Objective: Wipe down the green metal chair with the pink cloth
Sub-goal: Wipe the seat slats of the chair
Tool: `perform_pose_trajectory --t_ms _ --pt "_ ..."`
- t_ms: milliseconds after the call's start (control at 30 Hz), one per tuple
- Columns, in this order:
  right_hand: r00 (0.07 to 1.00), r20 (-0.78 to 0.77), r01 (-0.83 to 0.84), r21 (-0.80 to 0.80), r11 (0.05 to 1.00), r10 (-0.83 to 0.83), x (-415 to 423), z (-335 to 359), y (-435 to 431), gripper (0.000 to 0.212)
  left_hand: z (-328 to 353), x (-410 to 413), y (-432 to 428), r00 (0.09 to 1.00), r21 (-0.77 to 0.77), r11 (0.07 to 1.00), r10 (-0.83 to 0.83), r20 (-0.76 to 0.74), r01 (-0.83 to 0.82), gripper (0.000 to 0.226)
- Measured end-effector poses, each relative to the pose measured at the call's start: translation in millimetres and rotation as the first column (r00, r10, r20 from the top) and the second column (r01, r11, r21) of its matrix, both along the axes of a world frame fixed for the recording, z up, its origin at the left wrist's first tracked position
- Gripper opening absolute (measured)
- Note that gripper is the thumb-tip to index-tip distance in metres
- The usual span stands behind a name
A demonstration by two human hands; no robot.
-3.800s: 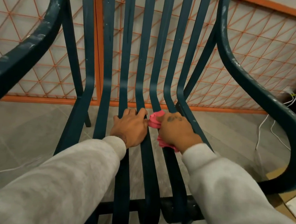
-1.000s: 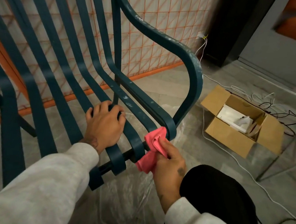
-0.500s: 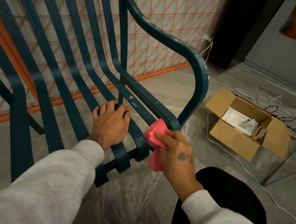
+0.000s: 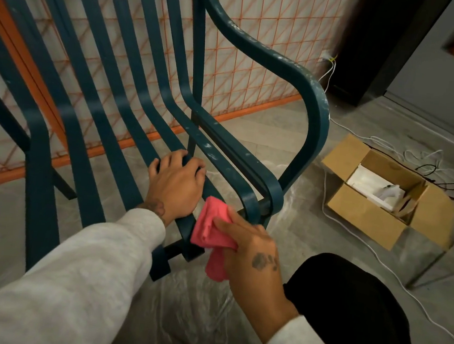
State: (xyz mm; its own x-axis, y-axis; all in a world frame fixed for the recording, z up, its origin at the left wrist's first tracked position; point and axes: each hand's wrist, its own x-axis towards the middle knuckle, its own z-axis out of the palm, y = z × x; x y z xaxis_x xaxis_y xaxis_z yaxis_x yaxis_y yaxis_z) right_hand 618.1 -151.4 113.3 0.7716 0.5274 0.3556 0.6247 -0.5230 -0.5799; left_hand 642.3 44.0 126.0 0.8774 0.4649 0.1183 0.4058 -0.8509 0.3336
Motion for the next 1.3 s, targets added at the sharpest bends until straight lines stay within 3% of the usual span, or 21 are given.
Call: perform_pose_trajectory --t_ms 233,300,367,400,467,533,567,633,733,833,933,1000,1133,1233,1300 --pt "0.986 0.148 0.065 0.063 0.996 -0.074 15 14 21 0.029 0 -1 -1 1.0 -0.005 1.0 0.003 0.01 -0.003 0.036" --pt "0.997 0.018 0.075 0.1 0.992 -0.077 13 12 20 0.031 -1 0 0 1.0 -0.013 1.0 0.004 0.008 -0.004 0.036" --pt "0.944 -0.319 0.162 0.222 0.962 -0.086 1 12 6 0.036 0 -1 0 1.0 -0.011 1.0 0.005 0.005 -0.005 0.036" --pt "0.848 -0.524 0.256 0.266 0.929 -0.084 -6 14 -2 0.037 0 -1 0 1.0 -0.008 1.0 0.004 0.004 -0.004 0.036" --pt "0.547 -0.835 0.519 0.283 0.806 -0.058 -15 13 -17 0.033 0 -2 -1 1.0 -0.002 1.0 -0.001 0.004 0.001 0.036" --pt "0.263 -0.965 0.749 0.213 0.628 0.012 -16 7 -24 0.028 1 -1 -1 1.0 0.002 1.0 -0.009 0.004 0.009 0.036" --pt "0.189 -0.981 0.812 0.178 0.556 0.038 -13 4 -24 0.027 2 -1 -1 1.0 0.003 1.0 -0.008 0.001 0.008 0.036" --pt "0.151 -0.988 0.866 0.147 0.477 0.03 -2 -6 -20 0.03 2 -1 0 1.0 0.0 1.0 -0.004 -0.006 0.004 0.036" --pt "0.152 -0.988 0.887 0.153 0.435 0.036 17 -10 -5 0.04 2 -2 -1 1.0 0.001 1.0 -0.004 -0.003 0.004 0.036" --pt "0.154 -0.982 0.866 0.187 0.464 0.108 26 -9 7 0.044 3 -2 -1 1.0 0.002 1.0 -0.004 -0.003 0.004 0.036" --pt "0.236 -0.967 0.867 0.254 0.429 0.096 25 -11 11 0.044 1 -2 -1 1.0 0.01 1.0 -0.009 0.011 0.009 0.035" --pt "0.331 -0.944 0.846 0.296 0.443 -0.001 23 -7 11 0.045 0 -2 0 1.0 0.015 1.0 -0.011 0.018 0.011 0.034" --pt "0.664 -0.688 0.6 0.259 0.757 -0.291 33 12 5 0.041 0 -1 1 1.0 0.013 1.0 -0.007 0.021 0.006 0.036" --pt "0.89 -0.348 0.353 0.121 0.928 -0.294 45 22 7 0.036 1 0 0 0.999 -0.011 1.0 0.008 0.04 -0.007 0.04" --pt "0.952 -0.188 0.25 0.019 0.968 -0.242 56 26 11 0.035 3 0 0 0.999 -0.021 1.0 0.02 0.047 -0.019 0.043"
